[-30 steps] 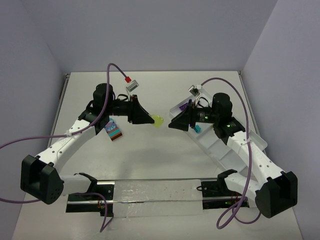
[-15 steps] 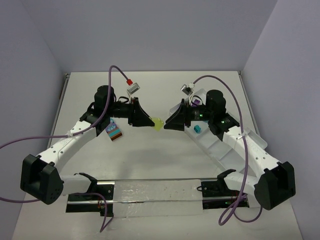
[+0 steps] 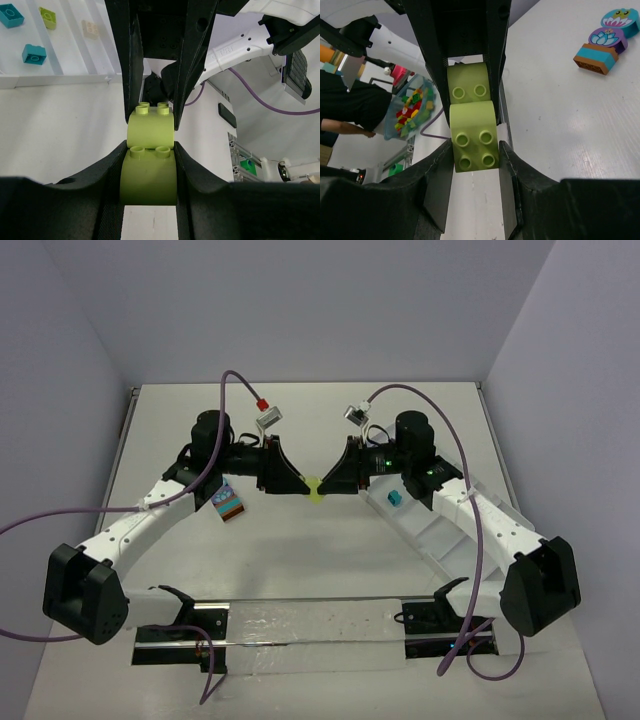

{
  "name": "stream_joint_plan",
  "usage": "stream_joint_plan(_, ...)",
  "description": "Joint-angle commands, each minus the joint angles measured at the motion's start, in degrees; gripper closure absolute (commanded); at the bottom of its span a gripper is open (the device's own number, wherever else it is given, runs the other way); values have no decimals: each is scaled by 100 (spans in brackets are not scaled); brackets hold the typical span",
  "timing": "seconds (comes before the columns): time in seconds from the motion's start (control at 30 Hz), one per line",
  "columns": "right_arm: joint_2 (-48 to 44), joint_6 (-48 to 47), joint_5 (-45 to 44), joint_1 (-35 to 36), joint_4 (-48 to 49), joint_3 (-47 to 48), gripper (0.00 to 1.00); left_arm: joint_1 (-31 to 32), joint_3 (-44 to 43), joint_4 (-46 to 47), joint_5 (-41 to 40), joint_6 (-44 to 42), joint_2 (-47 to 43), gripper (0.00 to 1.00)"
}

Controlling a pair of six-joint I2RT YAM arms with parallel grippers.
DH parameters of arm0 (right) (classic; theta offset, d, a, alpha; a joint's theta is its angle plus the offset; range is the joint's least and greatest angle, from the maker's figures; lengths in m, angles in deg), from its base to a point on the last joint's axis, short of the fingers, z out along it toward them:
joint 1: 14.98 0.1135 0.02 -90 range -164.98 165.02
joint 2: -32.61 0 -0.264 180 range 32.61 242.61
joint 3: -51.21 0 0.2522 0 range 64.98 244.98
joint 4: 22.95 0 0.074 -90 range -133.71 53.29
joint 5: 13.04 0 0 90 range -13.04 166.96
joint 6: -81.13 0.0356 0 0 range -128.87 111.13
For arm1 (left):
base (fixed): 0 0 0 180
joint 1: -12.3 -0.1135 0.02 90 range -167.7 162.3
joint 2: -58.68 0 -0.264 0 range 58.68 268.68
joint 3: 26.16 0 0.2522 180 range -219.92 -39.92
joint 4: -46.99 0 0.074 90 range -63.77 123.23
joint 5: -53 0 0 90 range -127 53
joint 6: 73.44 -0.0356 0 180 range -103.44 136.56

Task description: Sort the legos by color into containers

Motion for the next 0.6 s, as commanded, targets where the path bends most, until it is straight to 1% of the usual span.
stream_joint_plan(0.0,0,-6,-111,78,197,375,87,50,-267,143,174,-211,72,100)
stream_joint_plan(0.07,-55,3,-243,78,130,375,100,50,-290,31,174,-287,87,100)
stream_joint_plan(0.13,-167,-152,-634,78,-86,404,100,50,-279,-70,135,-364,31,100)
stream_joint_plan(0.2,-273,-345,-1132,57,-558,439,100,50,-217,-128,92,-415,-47,100)
stream_joint_plan(0.3,-436,-410,-1846,-57,-971,428,100,50,-116,-153,34,-411,-145,100)
stream_joint_plan(0.57,-920,-112,-3188,-566,-1287,192,100,50,120,-92,-159,-324,-309,100)
